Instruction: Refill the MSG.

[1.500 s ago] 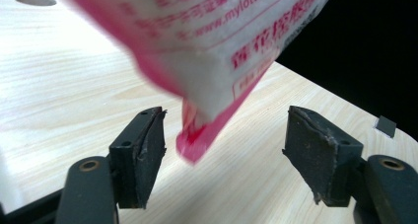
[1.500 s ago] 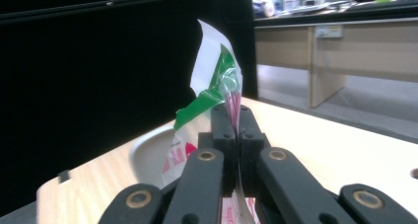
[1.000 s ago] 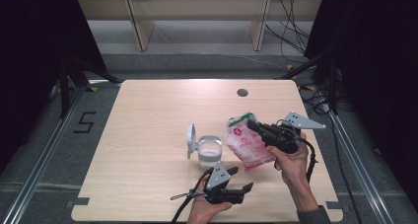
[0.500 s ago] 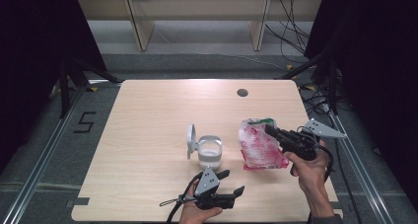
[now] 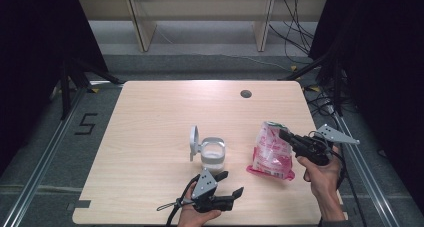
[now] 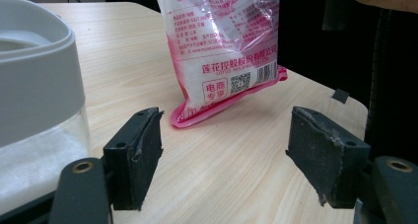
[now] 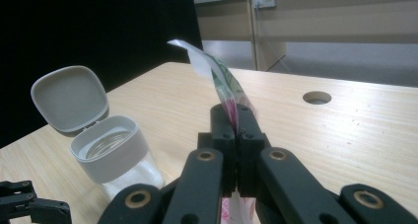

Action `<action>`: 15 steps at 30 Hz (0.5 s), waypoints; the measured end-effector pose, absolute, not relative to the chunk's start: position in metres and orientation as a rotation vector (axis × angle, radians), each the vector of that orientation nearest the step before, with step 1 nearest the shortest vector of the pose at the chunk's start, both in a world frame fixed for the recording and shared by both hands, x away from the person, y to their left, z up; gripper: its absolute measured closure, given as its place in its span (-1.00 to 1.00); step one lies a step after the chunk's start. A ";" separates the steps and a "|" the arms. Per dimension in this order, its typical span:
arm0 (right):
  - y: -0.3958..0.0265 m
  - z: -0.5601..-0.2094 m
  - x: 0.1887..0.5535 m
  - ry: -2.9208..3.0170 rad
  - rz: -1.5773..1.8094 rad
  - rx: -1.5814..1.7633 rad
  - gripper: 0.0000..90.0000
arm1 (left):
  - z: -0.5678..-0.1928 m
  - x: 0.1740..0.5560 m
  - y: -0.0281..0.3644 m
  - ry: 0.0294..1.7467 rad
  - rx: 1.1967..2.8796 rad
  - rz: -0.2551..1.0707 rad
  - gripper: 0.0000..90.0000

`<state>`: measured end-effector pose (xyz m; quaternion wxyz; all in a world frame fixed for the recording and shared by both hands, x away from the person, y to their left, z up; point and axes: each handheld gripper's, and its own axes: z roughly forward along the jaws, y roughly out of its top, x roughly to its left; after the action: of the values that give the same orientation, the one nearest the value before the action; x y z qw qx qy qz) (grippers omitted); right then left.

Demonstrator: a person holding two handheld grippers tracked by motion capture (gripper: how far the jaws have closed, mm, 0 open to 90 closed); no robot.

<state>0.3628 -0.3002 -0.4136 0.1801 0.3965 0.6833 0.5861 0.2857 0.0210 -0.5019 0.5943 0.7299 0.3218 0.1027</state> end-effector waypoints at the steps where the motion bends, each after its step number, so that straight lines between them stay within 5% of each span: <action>1: -0.301 -0.414 0.364 1.928 1.651 1.104 1.00 | -0.501 0.285 0.021 0.744 1.700 0.244 -0.38; 15: -0.306 -0.420 0.366 1.941 1.561 1.148 1.00 | -0.499 0.284 0.026 0.737 1.710 0.257 -0.40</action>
<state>0.3657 -0.3057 -0.4195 0.1981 0.4103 0.6938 0.5577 0.2842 0.0261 -0.4986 0.5900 0.7344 0.3166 0.1106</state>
